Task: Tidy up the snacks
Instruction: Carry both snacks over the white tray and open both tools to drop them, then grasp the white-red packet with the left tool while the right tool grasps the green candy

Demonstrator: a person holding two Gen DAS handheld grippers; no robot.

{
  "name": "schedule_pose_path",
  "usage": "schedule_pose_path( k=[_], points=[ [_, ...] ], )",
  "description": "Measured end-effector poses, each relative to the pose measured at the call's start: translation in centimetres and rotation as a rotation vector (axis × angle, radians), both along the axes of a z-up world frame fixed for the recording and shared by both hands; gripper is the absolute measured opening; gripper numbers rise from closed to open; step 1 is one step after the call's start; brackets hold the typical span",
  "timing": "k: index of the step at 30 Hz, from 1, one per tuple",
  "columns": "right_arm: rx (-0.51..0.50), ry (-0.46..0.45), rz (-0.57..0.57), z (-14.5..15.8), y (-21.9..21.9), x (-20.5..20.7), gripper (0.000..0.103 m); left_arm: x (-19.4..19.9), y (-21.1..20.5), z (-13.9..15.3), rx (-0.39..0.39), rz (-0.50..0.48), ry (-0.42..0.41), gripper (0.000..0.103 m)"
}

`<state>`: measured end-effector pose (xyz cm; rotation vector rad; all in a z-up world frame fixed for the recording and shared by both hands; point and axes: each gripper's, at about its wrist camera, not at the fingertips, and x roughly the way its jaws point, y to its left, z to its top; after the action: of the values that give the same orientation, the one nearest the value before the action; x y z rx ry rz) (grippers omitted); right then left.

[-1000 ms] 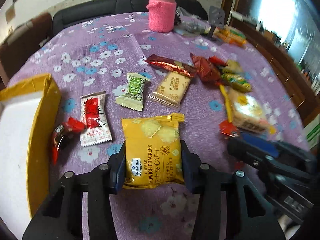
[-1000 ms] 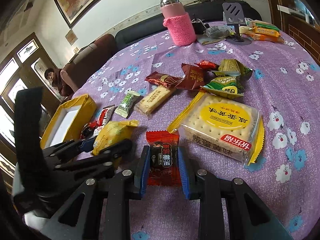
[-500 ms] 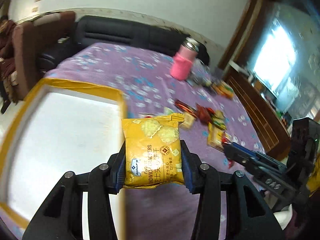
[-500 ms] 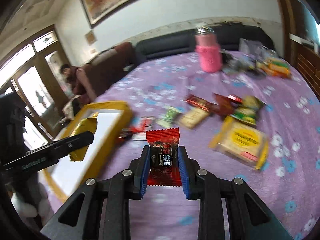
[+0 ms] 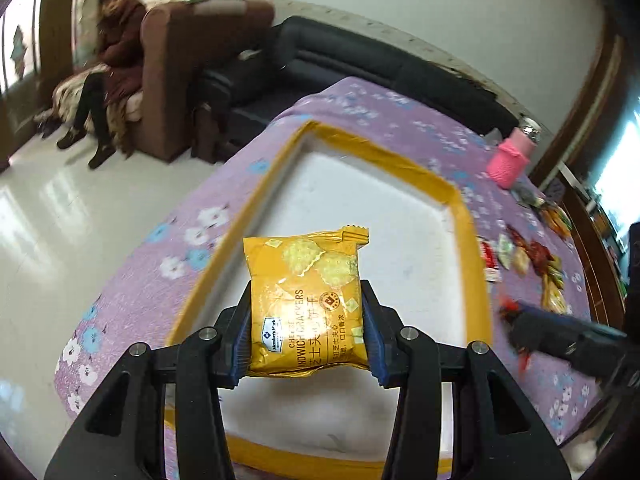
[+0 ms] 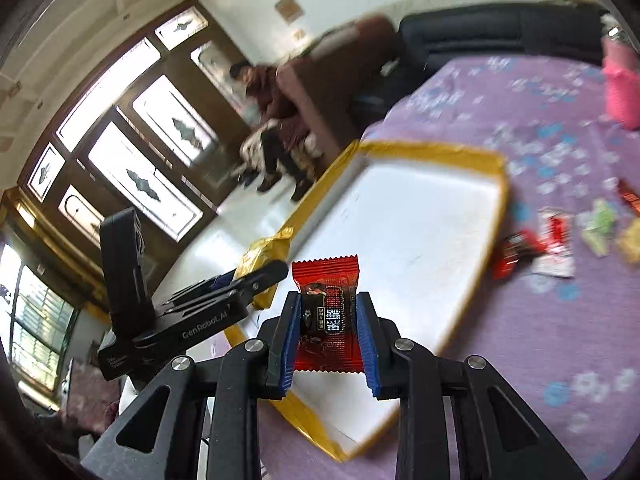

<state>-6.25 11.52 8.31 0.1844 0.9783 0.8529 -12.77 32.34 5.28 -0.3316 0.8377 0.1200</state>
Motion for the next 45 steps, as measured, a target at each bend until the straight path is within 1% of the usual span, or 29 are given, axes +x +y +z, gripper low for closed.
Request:
schedule_pose_path(
  k=[4, 8, 9, 10, 11, 13, 14, 15, 16, 19, 20, 21, 25, 28, 31, 34, 37, 40, 42, 44, 45],
  points=[
    [-0.077, 0.042, 0.017, -3.1, 3.0, 0.8, 0.027, -0.2, 0.2, -1.2, -0.005, 0.0, 0.03, 0.045],
    [-0.131, 0.053, 0.015, -5.4, 3.9, 1.0, 0.027, 0.0, 0.5, -1.6, -0.028, 0.007, 0.043, 0.046],
    [-0.141, 0.049, 0.014, -5.7, 4.1, 0.9, 0.028, 0.0, 0.6, -1.5, -0.033, 0.011, 0.042, 0.048],
    [-0.149, 0.043, 0.013, -5.9, 4.3, 0.9, 0.03, -0.1, 0.7, -1.4, -0.039, 0.018, 0.039, 0.05],
    [-0.153, 0.041, 0.01, -6.0, 4.4, 0.9, 0.03, -0.2, 0.8, -1.1, -0.043, 0.024, 0.035, 0.053],
    [-0.137, 0.047, 0.0, -5.8, 4.0, 1.0, 0.033, -0.7, 0.9, -0.5, -0.042, 0.04, 0.022, 0.054],
    [-0.125, 0.05, 0.0, -5.5, 3.7, 1.0, 0.035, -0.9, 0.8, -0.1, -0.042, 0.046, 0.014, 0.055],
    [-0.113, 0.046, -0.002, -5.0, 3.2, 0.9, 0.041, -1.3, 0.7, 0.5, -0.042, 0.056, -0.001, 0.058],
    [-0.102, 0.033, -0.01, -4.5, 2.5, 0.9, 0.044, -1.6, 0.6, 1.0, -0.041, 0.061, -0.014, 0.059],
    [-0.059, 0.004, -0.039, -2.9, -0.3, 0.2, 0.046, -2.6, -0.6, 2.8, -0.035, 0.05, -0.067, 0.065],
    [-0.046, -0.004, -0.052, -2.5, -1.4, 0.0, 0.048, -2.8, -1.3, 3.4, -0.031, 0.036, -0.086, 0.072],
    [-0.037, -0.014, -0.073, -2.1, -2.8, 0.1, 0.052, -2.9, -2.2, 3.9, -0.028, 0.015, -0.103, 0.077],
    [-0.052, -0.038, -0.205, -2.0, -9.6, 1.4, 0.053, -2.0, -6.1, 4.6, -0.036, -0.098, -0.113, 0.077],
    [-0.074, -0.017, -0.339, -2.8, -14.6, 3.9, 0.055, -0.4, -9.5, 4.0, -0.057, -0.175, -0.089, 0.077],
    [-0.122, -0.033, -0.418, -3.4, -17.6, 6.2, 0.055, 1.2, -12.6, 3.2, -0.064, -0.241, -0.058, 0.077],
    [-0.165, -0.044, -0.449, -4.1, -18.4, 8.2, 0.054, 2.5, -14.8, 2.6, -0.058, -0.293, -0.035, 0.077],
    [-0.187, -0.04, -0.453, -4.4, -17.6, 10.4, 0.053, 3.4, -16.3, 2.3, -0.05, -0.318, -0.022, 0.077],
    [-0.218, -0.031, -0.45, -5.4, -16.4, 13.0, 0.053, 4.1, -17.2, 2.2, -0.045, -0.34, -0.018, 0.076],
    [-0.268, -0.013, -0.454, -6.4, -15.6, 14.2, 0.055, 4.5, -17.9, 2.2, -0.028, -0.357, -0.018, 0.076],
    [-0.294, -0.049, -0.452, -6.7, -14.6, 14.8, 0.054, 4.9, -18.3, 2.1, -0.011, -0.371, -0.019, 0.076],
    [-0.312, -0.051, -0.44, -7.0, -14.1, 15.1, 0.049, 5.2, -18.6, 2.1, -0.003, -0.375, -0.019, 0.076]
  ],
)
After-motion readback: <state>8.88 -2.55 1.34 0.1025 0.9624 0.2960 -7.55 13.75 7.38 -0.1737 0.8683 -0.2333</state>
